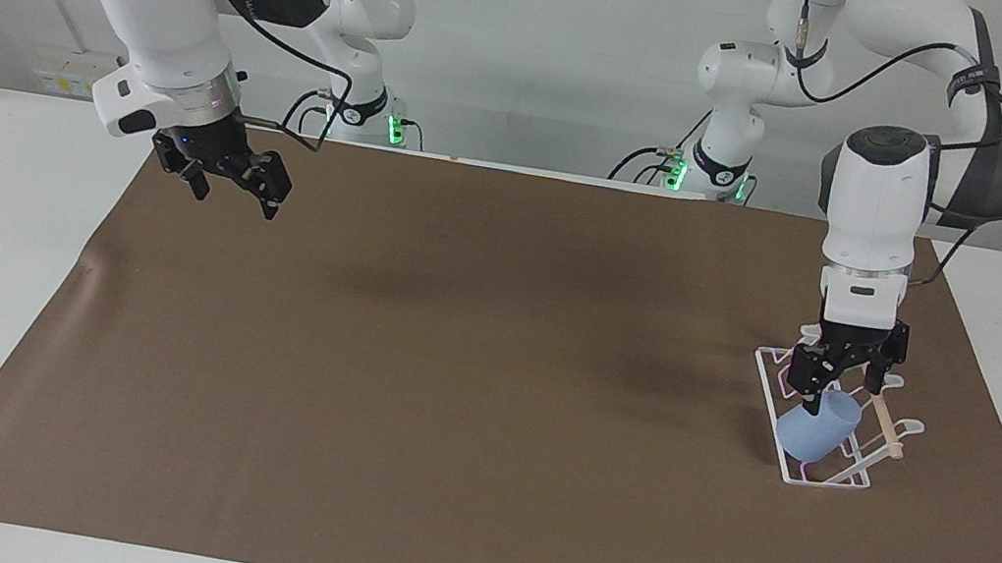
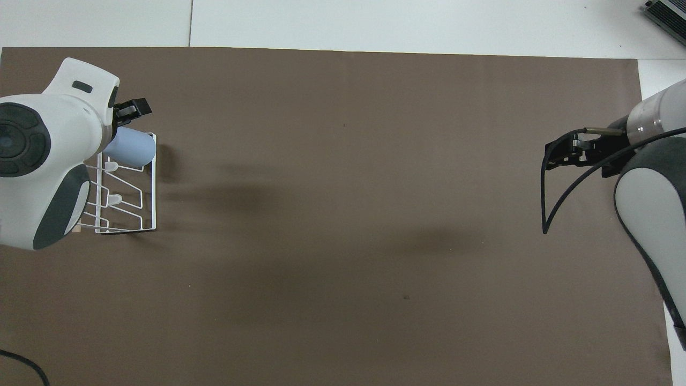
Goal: Hang cup on cup holder
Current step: 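Lower the blue cup onto the rack peg with the left gripper, then open the left gripper and draw it back from the cup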
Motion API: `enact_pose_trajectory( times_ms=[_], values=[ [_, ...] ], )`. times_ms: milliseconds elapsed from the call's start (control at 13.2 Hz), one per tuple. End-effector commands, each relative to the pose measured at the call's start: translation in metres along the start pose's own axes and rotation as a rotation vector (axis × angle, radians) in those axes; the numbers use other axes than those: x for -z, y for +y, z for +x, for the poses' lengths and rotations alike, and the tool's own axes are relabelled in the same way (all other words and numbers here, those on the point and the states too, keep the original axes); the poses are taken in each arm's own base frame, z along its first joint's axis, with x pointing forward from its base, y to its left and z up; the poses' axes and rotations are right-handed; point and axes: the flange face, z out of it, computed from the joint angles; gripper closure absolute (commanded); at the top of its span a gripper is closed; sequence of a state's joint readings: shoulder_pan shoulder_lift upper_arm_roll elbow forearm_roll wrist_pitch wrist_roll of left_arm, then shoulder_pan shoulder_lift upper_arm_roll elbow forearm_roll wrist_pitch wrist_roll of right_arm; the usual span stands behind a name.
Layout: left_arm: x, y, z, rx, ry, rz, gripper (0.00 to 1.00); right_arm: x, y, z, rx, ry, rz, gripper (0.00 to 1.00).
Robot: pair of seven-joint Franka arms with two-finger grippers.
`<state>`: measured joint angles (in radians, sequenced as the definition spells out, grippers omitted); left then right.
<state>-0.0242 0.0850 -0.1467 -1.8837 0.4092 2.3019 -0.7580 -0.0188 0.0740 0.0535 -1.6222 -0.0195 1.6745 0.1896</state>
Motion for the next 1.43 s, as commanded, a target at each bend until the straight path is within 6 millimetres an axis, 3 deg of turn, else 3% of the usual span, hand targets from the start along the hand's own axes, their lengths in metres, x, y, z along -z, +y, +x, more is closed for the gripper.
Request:
enact_pose_trajectory(
  times_ms=[0,226,377,830,1132,1358],
  values=[
    [0.037,-0.008,0.004,0.027,-0.060,-0.033,0.00,-0.001,0.000,-0.001,-0.009,0.005,-0.003,0.00],
    [0.076,-0.041,0.012,-0.024,-0.151,-0.123,0.00,-0.001,0.000,-0.001,-0.009,0.005,-0.003,0.00],
    [0.089,-0.060,0.016,-0.074,-0.215,-0.138,0.00,-0.001,0.000,-0.002,-0.009,0.007,-0.002,0.00],
    [0.140,-0.068,0.020,-0.303,-0.390,-0.159,0.00,-0.001,0.000,-0.001,-0.009,0.005,-0.003,0.00],
    [0.148,-0.072,0.028,-0.423,-0.440,-0.170,0.00,-0.001,0.000,-0.001,-0.009,0.005,-0.003,0.00],
    [0.144,-0.082,0.016,-0.524,-0.450,-0.188,0.00,-0.001,0.000,-0.001,-0.009,0.005,-0.003,0.00]
  ],
)
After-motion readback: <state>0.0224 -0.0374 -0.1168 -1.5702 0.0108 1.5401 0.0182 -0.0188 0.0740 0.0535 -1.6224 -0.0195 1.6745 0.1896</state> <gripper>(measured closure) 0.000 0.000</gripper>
